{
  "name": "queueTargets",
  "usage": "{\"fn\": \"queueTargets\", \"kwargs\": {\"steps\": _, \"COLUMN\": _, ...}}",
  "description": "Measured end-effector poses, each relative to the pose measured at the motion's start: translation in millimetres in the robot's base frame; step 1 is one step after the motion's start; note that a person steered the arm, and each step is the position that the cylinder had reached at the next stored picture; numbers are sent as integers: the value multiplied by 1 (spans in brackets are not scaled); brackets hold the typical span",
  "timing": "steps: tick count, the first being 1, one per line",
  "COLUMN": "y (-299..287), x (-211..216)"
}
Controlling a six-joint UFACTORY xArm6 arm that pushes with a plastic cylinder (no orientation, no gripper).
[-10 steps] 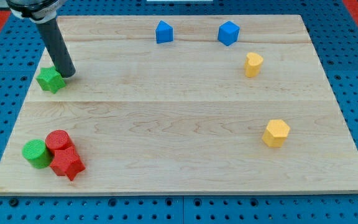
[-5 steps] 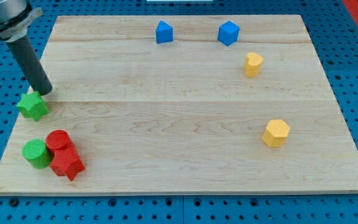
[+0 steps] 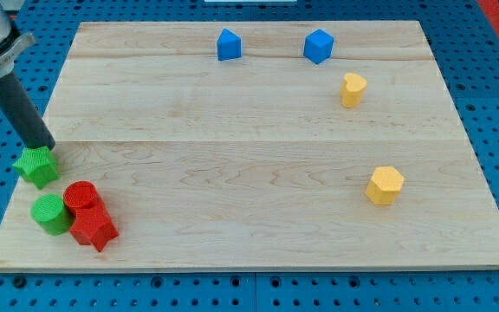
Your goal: Push the green star closer to green circle
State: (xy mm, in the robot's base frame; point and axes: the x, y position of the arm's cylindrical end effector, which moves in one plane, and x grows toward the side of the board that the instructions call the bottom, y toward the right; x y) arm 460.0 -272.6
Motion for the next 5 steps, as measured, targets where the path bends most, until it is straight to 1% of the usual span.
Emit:
{"fn": "queueTargets", "kwargs": {"steps": 1, "y": 0, "x": 2}}
{"fn": "queueTargets", "kwargs": {"steps": 2, "y": -7, "x": -25}}
{"fn": "queueTargets", "kwargs": {"steps": 3, "y": -32, "x": -9}}
{"fn": "queueTargets", "kwargs": {"steps": 4, "y": -21, "x": 19}}
{"fn": "queueTargets", "kwargs": {"steps": 5, "y": 4, "x": 44}}
